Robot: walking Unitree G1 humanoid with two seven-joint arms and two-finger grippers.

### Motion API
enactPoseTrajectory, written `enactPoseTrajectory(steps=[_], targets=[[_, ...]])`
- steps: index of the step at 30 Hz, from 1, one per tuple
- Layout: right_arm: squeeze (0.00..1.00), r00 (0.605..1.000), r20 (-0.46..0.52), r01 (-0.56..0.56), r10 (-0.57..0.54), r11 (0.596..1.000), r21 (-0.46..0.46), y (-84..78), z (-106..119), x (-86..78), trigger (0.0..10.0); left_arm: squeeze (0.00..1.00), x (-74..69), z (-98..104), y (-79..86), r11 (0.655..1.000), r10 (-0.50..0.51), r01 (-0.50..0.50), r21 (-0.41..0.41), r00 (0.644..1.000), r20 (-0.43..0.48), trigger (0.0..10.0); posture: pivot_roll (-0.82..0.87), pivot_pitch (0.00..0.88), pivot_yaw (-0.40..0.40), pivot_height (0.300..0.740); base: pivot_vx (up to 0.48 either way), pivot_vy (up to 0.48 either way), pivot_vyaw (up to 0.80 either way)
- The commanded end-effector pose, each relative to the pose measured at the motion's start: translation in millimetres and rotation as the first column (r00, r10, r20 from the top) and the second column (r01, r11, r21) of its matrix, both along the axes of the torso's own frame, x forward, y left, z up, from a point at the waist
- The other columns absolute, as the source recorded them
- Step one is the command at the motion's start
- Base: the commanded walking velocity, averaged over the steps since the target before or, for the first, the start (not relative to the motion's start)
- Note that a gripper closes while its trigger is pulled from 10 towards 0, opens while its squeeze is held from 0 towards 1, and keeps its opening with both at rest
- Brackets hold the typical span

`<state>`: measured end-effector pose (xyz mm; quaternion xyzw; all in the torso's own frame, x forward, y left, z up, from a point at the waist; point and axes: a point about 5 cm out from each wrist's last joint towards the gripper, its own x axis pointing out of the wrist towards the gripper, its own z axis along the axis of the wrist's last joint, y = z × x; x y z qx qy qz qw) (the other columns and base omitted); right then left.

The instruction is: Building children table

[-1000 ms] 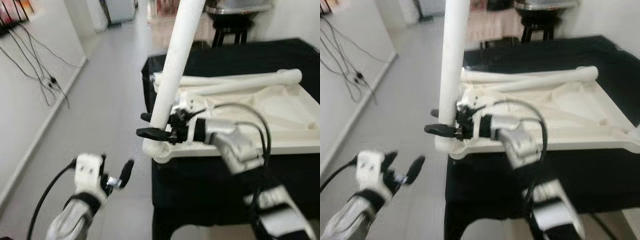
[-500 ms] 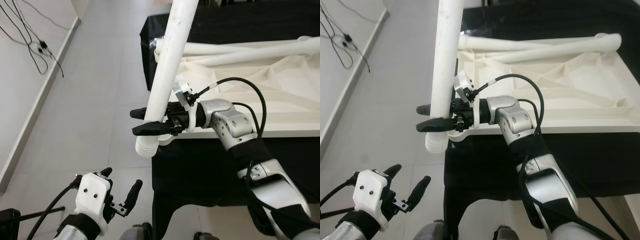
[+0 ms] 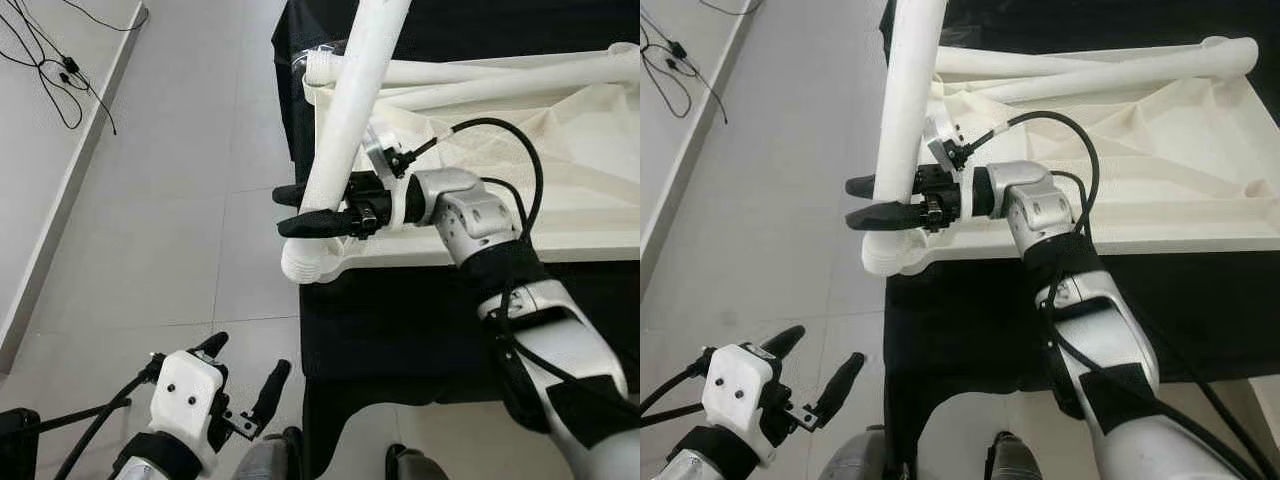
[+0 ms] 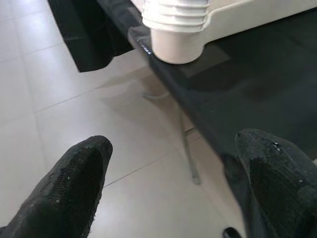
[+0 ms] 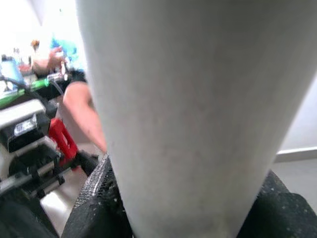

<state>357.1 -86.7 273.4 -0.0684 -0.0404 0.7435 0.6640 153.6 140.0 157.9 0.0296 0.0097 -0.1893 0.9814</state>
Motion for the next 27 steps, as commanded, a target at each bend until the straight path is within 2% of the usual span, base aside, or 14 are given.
enactPoseTrajectory(steps=[1,4,7,10,20,23,27], targets=[[0.00,0.999,0.025,-0.041,0.043,0.998,-0.053,5.2,-4.1,-1.7,10.0,0.00,-3.0,-4.2,1.0,1.000,0.000,0.000,-0.012,1.000,-0.025,10.0,0.08,0.316,0.066,0.740,0.000,0.000,0.00],[0.00,0.998,0.054,-0.034,0.041,0.991,-0.127,7.4,-12.2,-1.1,10.0,0.00,-3.7,-4.3,0.2,1.000,-0.001,0.000,-0.015,1.000,-0.025,10.0,0.08,0.316,0.064,0.740,0.000,0.000,0.00],[0.00,0.998,0.054,-0.034,0.041,0.991,-0.127,7.4,-12.2,-1.1,10.0,0.00,-3.7,-4.3,0.2,1.000,-0.001,0.000,-0.015,1.000,-0.025,10.0,0.08,0.316,0.064,0.740,0.000,0.000,0.00],[0.00,0.995,0.100,0.045,-0.023,0.972,-0.229,13.2,-20.1,5.4,10.0,0.00,-4.3,-3.6,-1.7,1.000,-0.003,0.002,-0.023,1.000,-0.023,10.0,0.08,0.319,0.060,0.740,0.000,0.000,0.00],[0.00,0.987,0.124,0.128,-0.099,0.957,-0.260,19.9,-17.4,13.2,10.0,0.00,-4.4,-2.4,-2.3,0.999,-0.004,0.004,-0.033,1.000,-0.019,10.0,0.08,0.333,0.053,0.740,0.000,0.000,0.00],[0.00,0.988,0.120,0.126,-0.098,0.957,-0.260,20.8,-17.4,13.5,10.0,0.00,-4.4,-2.3,-2.2,0.999,-0.004,0.004,-0.034,1.000,-0.019,10.0,0.08,0.333,0.053,0.740,0.000,0.000,0.00],[0.00,0.995,0.094,0.039,-0.010,0.947,-0.318,18.0,-23.8,8.8,10.0,0.00,-5.1,-1.6,-2.8,0.999,-0.006,0.005,-0.038,1.000,-0.019,10.0,0.08,0.343,0.050,0.740,0.000,0.000,0.00]])
